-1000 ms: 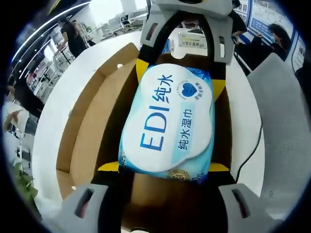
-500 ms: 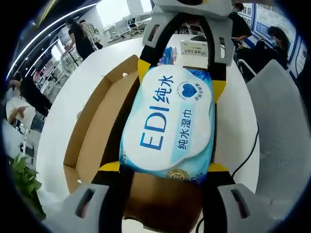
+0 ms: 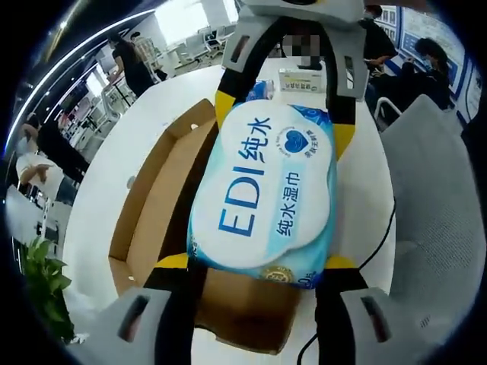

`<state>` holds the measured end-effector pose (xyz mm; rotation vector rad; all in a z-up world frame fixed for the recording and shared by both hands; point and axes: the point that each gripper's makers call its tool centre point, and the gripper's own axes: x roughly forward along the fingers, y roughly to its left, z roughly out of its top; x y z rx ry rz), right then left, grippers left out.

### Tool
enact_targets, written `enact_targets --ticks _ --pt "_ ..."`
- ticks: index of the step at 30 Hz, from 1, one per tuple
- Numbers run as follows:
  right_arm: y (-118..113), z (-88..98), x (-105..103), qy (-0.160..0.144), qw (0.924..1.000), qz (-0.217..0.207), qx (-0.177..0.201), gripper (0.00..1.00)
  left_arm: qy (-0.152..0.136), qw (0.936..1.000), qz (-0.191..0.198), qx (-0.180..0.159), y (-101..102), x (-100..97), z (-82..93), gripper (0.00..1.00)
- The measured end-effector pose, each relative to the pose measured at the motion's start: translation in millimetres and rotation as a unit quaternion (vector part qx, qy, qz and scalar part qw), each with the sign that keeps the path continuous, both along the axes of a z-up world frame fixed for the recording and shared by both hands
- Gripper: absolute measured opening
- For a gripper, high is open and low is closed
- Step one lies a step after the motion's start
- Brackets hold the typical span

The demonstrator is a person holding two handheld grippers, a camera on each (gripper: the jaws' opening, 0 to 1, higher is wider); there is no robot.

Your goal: Operate the shoe box by opening the lid, removing the specified soft item, and placing it in the target area until the item is outside and the box remains undamaged.

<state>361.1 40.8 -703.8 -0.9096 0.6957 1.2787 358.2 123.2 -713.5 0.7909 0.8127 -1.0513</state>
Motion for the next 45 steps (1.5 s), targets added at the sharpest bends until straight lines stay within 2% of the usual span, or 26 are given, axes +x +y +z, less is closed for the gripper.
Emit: enact_targets --ticks 6,10,14,24,32,45 --pt "0.0 12.6 -4.3 -0.010 0.9999 0.002 -0.001 0.64 -0.008 1.0000 0.003 -0.002 0.8 -4.7 11.1 0.62" --pt "-0.4 24.8 -6.3 -0.032 0.9995 0.007 0.003 0.64 -0.033 0.9994 0.006 -0.005 0.1 -6.9 22.1 0.62" --pt "-1.3 34.5 -13.9 -0.038 0.9992 0.010 0.002 0.63 -0.040 0.9991 0.007 -0.009 -1.2 -14.2 30.9 0.62" --pt "-1.2 45.4 -28.7 -0.061 0.9979 0.022 0.007 0.64 -0.065 0.9976 0.017 -0.013 -1.9 -31.0 42.4 0.62" --pt "2.3 43.1 -39.7 -0.076 0.9965 0.034 0.006 0.63 -0.081 0.9962 0.029 -0.013 0.9 -43.5 39.5 0.62" --pt "-8.0 25.9 -68.0 -0.069 0.9967 0.043 -0.008 0.64 -0.072 0.9965 0.039 -0.015 -9.6 -73.2 21.3 0.62"
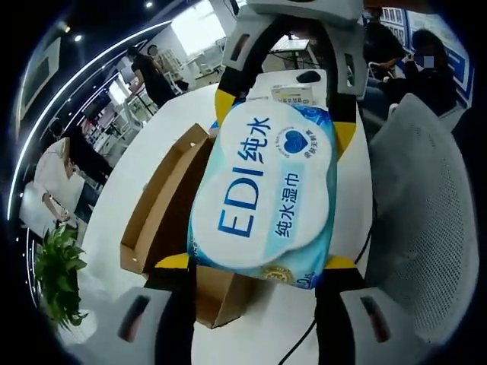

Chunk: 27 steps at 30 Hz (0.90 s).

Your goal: Operate the shoe box by opening the lid, removing the specified soft item, and placing it in the target area until the item is outside and the box remains undamaged.

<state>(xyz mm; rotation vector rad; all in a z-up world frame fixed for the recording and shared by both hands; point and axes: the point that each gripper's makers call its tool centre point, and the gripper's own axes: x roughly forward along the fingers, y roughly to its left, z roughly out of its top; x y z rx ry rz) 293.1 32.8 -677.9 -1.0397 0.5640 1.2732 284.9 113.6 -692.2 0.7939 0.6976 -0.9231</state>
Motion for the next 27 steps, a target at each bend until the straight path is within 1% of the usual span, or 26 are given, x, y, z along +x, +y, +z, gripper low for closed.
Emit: enact_targets --ticks 3,6,10,14,22,27 --pt "-2.1 -6.7 -6.9 0.006 1.0000 -0.003 0.000 0.64 0.005 1.0000 -0.001 0.002 -1.3 -6.3 -5.9 0.62" --pt "-2.2 -17.1 -14.1 0.012 0.9999 -0.006 -0.001 0.63 0.009 0.9999 -0.001 0.008 -1.9 -13.1 -13.8 0.61" --pt "-3.2 -25.1 -25.2 0.020 0.9998 -0.007 -0.001 0.63 0.021 0.9997 -0.004 0.011 -1.8 -24.2 -24.0 0.61" --pt "-3.9 -30.2 -32.2 0.016 0.9999 -0.005 0.003 0.62 0.022 0.9997 -0.004 0.010 -2.8 -30.9 -30.1 0.61" --pt "-8.3 -42.9 -45.2 0.026 0.9996 -0.006 -0.004 0.62 0.036 0.9993 -0.008 0.006 -7.6 -44.0 -44.0 0.61" --pt "-11.3 -47.0 -49.0 0.031 0.9995 -0.007 -0.006 0.62 0.043 0.9990 -0.010 0.004 -10.2 -47.8 -48.1 0.61"
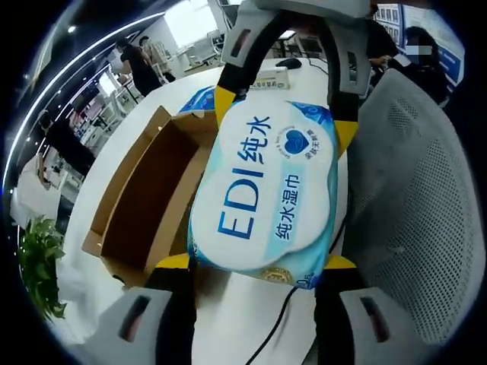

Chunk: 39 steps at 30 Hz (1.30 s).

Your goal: Operate the shoe box by opening the lid, removing the specified soft item, and placing it in the target area until the item is outside and the box remains undamaged.

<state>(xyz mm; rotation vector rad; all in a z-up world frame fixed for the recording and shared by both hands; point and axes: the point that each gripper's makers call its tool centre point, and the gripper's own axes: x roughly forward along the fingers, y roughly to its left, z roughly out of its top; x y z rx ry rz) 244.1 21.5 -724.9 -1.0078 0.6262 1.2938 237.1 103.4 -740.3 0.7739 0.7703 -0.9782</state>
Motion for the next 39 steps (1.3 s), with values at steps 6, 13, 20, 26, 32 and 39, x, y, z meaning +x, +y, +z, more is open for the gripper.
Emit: enact_targets --ticks 6,13,20,26,32,39 --pt "-3.6 -6.4 -6.7 0.007 1.0000 -0.005 0.002 0.62 0.008 0.9999 -0.008 -0.002 -3.9 -5.5 -6.6 0.61" --pt "-8.9 -18.4 -11.5 0.022 0.9997 -0.010 -0.003 0.62 0.023 0.9997 -0.012 -0.001 -9.7 -10.5 -19.4 0.61" --pt "-16.3 -26.9 -11.7 0.030 0.9994 -0.013 -0.007 0.62 0.032 0.9994 -0.014 -0.002 -16.4 -10.4 -27.3 0.61" --pt "-27.1 -38.4 -8.2 0.038 0.9990 -0.023 -0.011 0.62 0.039 0.9989 -0.025 -0.007 -27.5 -5.3 -40.4 0.61" --pt "-33.6 -49.7 -5.5 0.050 0.9981 -0.035 -0.014 0.62 0.048 0.9981 -0.036 -0.007 -34.0 -1.1 -51.3 0.61" --pt "-44.5 -68.3 -2.9 0.069 0.9960 -0.047 -0.031 0.63 0.060 0.9973 -0.042 0.001 -43.8 3.0 -67.9 0.61"
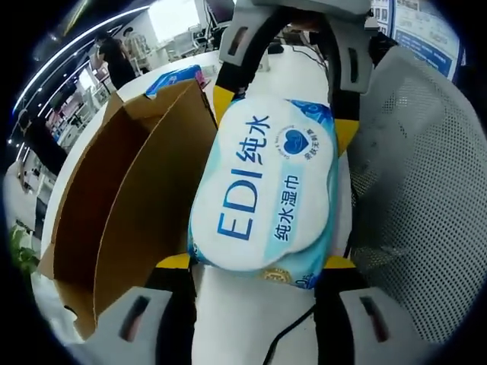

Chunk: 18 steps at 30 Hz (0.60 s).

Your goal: Operate the shoe box by opening the lid, removing the specified soft item, and placing it in the target area until the item is outside and the box remains undamaged.

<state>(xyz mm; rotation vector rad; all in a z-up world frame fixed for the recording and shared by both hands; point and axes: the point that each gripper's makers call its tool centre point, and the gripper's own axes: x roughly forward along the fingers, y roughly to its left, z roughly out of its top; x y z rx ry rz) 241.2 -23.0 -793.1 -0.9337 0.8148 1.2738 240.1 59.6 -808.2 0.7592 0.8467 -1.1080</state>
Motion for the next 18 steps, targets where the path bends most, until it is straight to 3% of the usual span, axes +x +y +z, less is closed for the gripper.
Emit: enact_targets --ticks 4,9,18 --pt "-8.0 -6.1 2.4 0.004 1.0000 0.001 -0.007 0.63 0.007 1.0000 0.003 0.004 -7.4 1.3 -7.1 0.61" --pt "-15.5 -12.1 4.5 0.011 0.9999 -0.007 -0.005 0.64 0.004 0.9998 -0.003 -0.019 -11.7 4.4 -5.2 0.62" --pt "-23.1 -20.3 4.0 0.012 0.9997 -0.008 -0.017 0.65 -0.003 0.9995 -0.013 -0.028 -15.0 4.6 1.6 0.62"
